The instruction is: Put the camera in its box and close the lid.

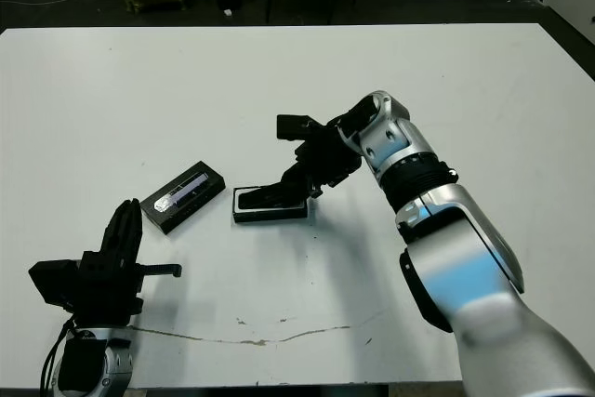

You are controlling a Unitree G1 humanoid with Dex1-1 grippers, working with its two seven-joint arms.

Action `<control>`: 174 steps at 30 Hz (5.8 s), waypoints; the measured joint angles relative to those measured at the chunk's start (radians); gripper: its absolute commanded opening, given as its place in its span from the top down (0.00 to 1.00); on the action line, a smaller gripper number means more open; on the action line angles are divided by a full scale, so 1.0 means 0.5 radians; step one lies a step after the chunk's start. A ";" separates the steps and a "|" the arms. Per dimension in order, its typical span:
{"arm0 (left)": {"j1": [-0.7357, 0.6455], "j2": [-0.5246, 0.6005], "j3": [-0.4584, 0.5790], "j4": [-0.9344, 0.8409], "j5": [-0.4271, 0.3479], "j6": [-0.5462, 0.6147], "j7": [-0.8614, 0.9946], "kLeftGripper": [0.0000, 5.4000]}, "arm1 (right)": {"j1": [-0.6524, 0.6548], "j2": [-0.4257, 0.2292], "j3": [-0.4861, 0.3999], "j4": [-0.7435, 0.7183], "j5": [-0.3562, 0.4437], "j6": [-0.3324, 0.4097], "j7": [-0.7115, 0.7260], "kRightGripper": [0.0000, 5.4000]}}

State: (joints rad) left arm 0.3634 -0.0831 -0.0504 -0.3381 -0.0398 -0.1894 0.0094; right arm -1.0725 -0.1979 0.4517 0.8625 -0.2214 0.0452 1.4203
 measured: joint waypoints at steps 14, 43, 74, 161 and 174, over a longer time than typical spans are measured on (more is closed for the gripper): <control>-0.005 0.001 0.000 0.004 0.002 -0.001 0.004 1.00 | 0.072 0.001 -0.087 -0.023 0.124 -0.017 -0.050 0.05; -0.052 0.076 0.096 0.003 0.054 -0.035 -0.002 1.00 | 1.460 -0.184 -1.040 -2.105 0.711 0.385 -1.397 0.49; -0.591 1.031 0.452 -0.284 -0.595 0.995 -0.831 0.75 | 2.737 0.017 -0.909 -2.582 0.654 -0.237 -2.104 1.00; -1.205 1.222 -0.079 0.631 -0.441 1.588 -1.364 0.00 | 2.881 0.012 -0.768 -2.571 0.665 -0.337 -2.198 1.00; -1.230 1.188 -0.044 0.693 -0.457 1.645 -1.355 0.02 | 2.880 0.009 -0.768 -2.554 0.667 -0.363 -2.195 1.00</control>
State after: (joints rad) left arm -0.2518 0.5109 -0.0724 0.0085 -0.2684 0.6333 -0.6681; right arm 0.3677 -0.1934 0.0677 -0.4145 0.1119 -0.1363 0.3227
